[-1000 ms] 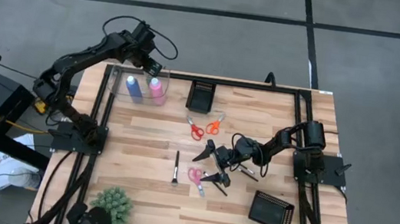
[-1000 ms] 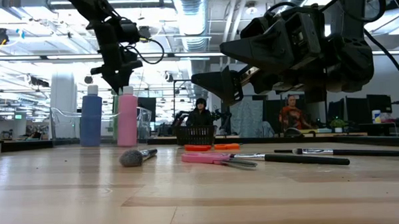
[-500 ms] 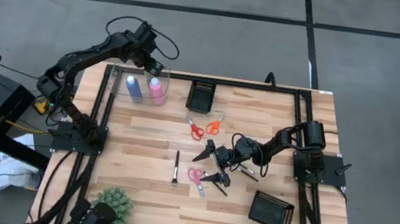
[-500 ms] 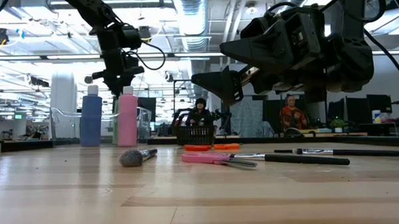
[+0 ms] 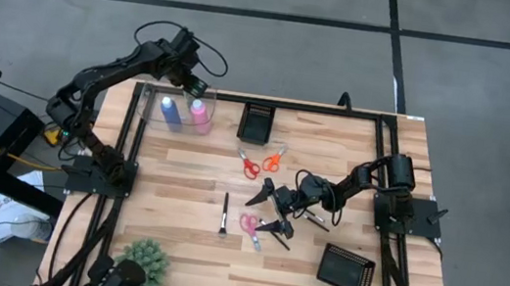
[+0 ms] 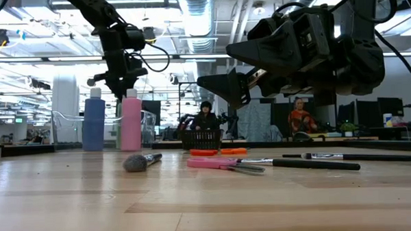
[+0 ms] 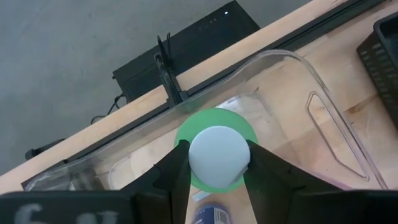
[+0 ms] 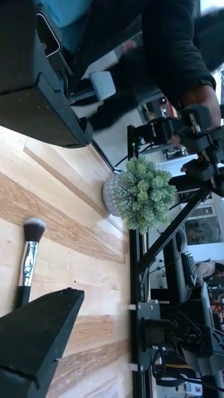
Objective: Pick & Place Paint Supplies
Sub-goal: Put the green paint bottle into the transparent bin, then put the pink scissors into the top black bin
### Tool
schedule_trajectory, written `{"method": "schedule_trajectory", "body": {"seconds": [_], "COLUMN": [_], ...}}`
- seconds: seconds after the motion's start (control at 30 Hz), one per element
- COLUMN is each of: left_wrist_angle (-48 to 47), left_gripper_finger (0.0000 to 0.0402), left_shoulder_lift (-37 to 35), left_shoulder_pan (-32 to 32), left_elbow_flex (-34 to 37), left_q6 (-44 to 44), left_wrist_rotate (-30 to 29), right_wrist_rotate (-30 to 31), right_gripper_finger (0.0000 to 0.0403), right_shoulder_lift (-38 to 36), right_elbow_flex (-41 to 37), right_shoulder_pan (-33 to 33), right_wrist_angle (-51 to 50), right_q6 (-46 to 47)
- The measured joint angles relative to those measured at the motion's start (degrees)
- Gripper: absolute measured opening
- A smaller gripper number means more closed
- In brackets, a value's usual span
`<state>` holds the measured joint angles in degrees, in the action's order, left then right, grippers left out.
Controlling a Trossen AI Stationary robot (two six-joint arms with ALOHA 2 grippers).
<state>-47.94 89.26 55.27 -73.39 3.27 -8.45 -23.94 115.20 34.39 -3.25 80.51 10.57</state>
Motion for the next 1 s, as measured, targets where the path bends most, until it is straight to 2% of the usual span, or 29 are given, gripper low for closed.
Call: {"method": "schedule_trajectory", "body": {"seconds": [0.63,0.83,0.93,1.0], "left_wrist_angle": [-0.09,3.18,7.27,10.29], "left_gripper_finger": [0.0243,0.0254,0.0250,0.0246], "left_shoulder_lift": [-2.17,-7.87,-13.42,-17.40], "left_shoulder_pan": [0.00,0.00,-0.23,-0.63], "left_elbow_flex": [0.09,0.09,0.07,0.03], "left_q6": [-5.58,-8.61,-10.05,-10.27], "left_wrist_rotate": [-0.11,-0.61,2.90,8.35], "right_wrist_rotate": [0.00,0.02,0.73,1.54], "right_gripper_finger": [0.0374,0.0374,0.0374,0.0374], "right_shoulder_lift": [-0.02,-0.02,-0.02,-0.02], "right_elbow_flex": [0.00,0.02,0.02,0.02], "right_shoulder_pan": [0.00,0.00,0.00,0.10], "right_wrist_angle": [-0.20,-0.56,-0.55,-0.50], "right_q6": [0.03,0.02,-0.26,-0.45]}}
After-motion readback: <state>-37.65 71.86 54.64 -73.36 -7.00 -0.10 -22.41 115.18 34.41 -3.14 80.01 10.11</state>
